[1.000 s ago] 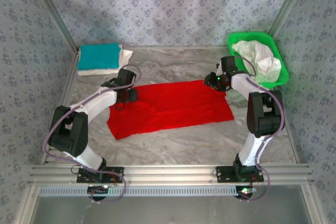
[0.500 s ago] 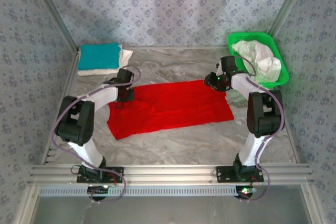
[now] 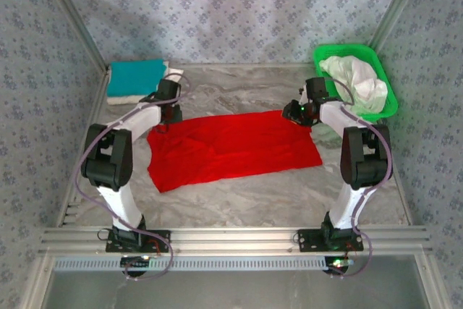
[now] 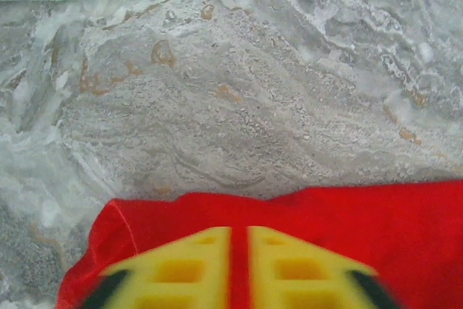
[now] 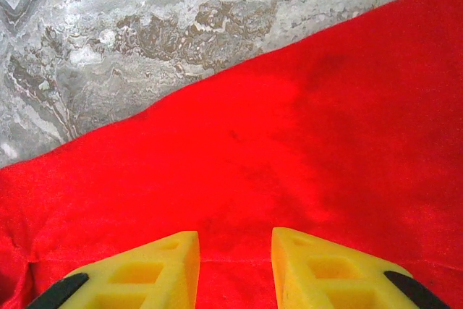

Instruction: Fold and stack the t-shirts

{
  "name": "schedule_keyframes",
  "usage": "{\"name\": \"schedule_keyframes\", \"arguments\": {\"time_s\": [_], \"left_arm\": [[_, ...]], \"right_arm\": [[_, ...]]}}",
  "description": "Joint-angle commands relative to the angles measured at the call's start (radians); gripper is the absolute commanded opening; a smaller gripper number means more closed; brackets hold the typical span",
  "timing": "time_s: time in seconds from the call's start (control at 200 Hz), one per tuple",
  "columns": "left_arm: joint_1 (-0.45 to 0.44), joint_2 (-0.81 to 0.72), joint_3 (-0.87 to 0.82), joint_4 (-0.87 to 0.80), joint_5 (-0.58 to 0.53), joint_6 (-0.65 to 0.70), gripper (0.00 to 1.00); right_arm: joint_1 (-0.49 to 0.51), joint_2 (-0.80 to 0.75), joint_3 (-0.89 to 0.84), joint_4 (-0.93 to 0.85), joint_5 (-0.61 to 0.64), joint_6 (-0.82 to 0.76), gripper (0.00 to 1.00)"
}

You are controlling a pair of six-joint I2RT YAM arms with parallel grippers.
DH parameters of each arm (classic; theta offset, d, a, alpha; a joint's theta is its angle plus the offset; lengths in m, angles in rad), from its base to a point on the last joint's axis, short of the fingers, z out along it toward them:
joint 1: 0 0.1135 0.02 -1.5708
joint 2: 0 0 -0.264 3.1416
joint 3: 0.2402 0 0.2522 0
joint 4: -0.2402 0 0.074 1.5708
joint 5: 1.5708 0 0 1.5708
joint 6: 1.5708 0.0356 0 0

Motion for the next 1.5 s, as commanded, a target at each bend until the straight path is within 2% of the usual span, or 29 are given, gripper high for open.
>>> {"name": "schedule_keyframes", "arguments": {"time_s": [0.0,0.035,0.11,0.165,0.305,0.6,0.69,0.844,1.054,1.139,1.334,1.394,1.454,1.499], "left_arm": [[0.025,-0.107,-0.097,-0.024,0.005,-0.068,0.29],[0.044,-0.13,-0.129,-0.007,0.029,-0.09,0.33],[0.079,-0.149,-0.167,0.022,0.094,-0.122,0.34],[0.085,-0.142,-0.169,0.032,0.122,-0.123,0.41],[0.084,-0.108,-0.164,0.036,0.189,-0.155,0.43],[0.085,-0.038,-0.165,0.083,0.204,-0.179,0.44],[0.084,-0.036,-0.166,0.074,0.2,-0.205,0.52],[0.085,-0.078,-0.22,0.102,0.198,-0.22,0.54],[0.085,-0.059,-0.217,0.14,0.211,-0.202,0.35],[0.085,-0.047,-0.19,0.129,0.212,-0.193,0.19],[0.084,-0.059,-0.146,0.107,0.205,-0.18,0.16],[0.085,-0.058,-0.134,0.101,0.202,-0.174,0.11],[0.085,-0.05,-0.114,0.085,0.193,-0.163,0.0],[0.085,-0.042,-0.096,0.074,0.185,-0.152,0.0]], "right_arm": [[-0.011,-0.006,0.011,-0.024,-0.004,-0.019,0.35],[-0.013,-0.002,0.011,-0.021,-0.005,-0.019,0.35],[-0.013,0.008,0.017,-0.017,-0.014,-0.017,0.35],[-0.011,0.015,0.023,-0.016,-0.018,-0.017,0.35],[-0.01,0.013,0.026,-0.013,-0.023,-0.009,0.35],[-0.015,0.011,0.024,-0.011,-0.043,-0.005,0.35],[-0.017,0.004,0.025,-0.015,-0.042,-0.008,0.35],[-0.023,0.001,0.025,-0.019,-0.042,-0.014,0.35],[-0.023,-0.001,0.03,-0.017,-0.055,-0.002,0.35],[-0.019,-0.012,0.031,-0.019,-0.051,-0.001,0.35],[-0.016,-0.023,0.031,-0.027,-0.043,-0.001,0.35],[-0.016,-0.023,0.028,-0.024,-0.043,0.0,0.35],[-0.017,-0.021,0.028,-0.024,-0.044,0.0,0.35],[-0.017,-0.021,0.028,-0.024,-0.046,0.001,0.35]]}}
